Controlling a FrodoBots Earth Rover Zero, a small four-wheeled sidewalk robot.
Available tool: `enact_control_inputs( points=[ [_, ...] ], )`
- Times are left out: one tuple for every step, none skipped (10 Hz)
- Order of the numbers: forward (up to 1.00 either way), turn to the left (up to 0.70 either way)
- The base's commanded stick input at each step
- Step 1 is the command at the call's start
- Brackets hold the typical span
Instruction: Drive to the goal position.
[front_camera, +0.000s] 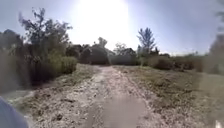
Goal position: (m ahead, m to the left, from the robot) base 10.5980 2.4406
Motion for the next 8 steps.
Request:
enact_control_inputs(
  points=[
    [0.70,0.00],
    [0.70,0.00],
    [0.70,0.00],
    [0.70,0.00],
    [0.70,0.00],
    [0.70,0.00],
    [0.70,0.00],
    [0.70,0.00]
  ],
)
